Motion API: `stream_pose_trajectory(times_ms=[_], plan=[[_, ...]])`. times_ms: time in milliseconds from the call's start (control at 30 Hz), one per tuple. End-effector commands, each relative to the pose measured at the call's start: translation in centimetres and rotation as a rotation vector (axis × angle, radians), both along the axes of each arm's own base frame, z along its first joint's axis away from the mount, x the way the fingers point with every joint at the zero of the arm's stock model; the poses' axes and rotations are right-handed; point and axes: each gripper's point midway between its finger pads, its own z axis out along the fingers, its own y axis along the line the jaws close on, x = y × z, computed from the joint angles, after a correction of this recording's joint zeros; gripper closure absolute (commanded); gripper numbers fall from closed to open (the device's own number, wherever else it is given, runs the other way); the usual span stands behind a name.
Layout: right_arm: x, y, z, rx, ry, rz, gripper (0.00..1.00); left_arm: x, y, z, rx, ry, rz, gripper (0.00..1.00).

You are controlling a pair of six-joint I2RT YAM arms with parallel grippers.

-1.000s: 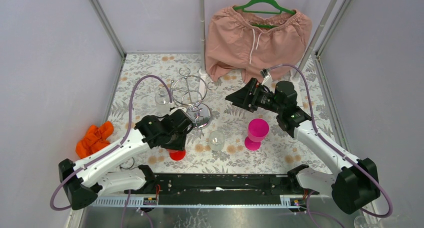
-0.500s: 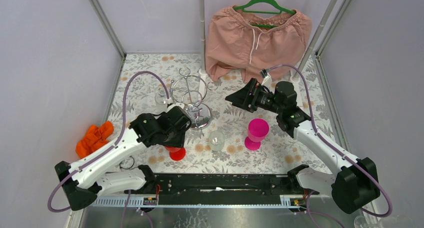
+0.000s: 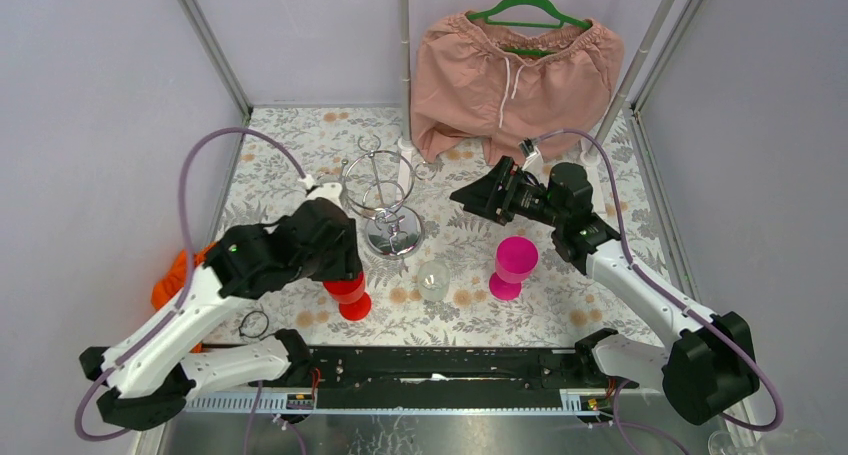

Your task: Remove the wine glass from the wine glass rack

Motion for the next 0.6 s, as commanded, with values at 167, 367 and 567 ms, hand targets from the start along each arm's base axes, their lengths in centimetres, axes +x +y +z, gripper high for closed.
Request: stream_pose_trajectory(times_ms=[167, 367, 567], plan=[[0.1, -0.1, 2.4, 0.02, -0.074, 0.007, 0.0, 2.0, -2.8, 11.4, -0.466, -0.299, 0.061, 0.48], [-0.2, -0.6, 3.8, -0.006, -0.106, -0.007, 0.0, 4.8, -3.8, 17.7, -0.603, -0.479, 0.114, 0.48], [-0.4, -1.1, 4.5, -0.018, -0.129, -0.032, 0.0, 6.3, -3.2, 23.9, -0.61, -0.596, 0.154, 0.48]])
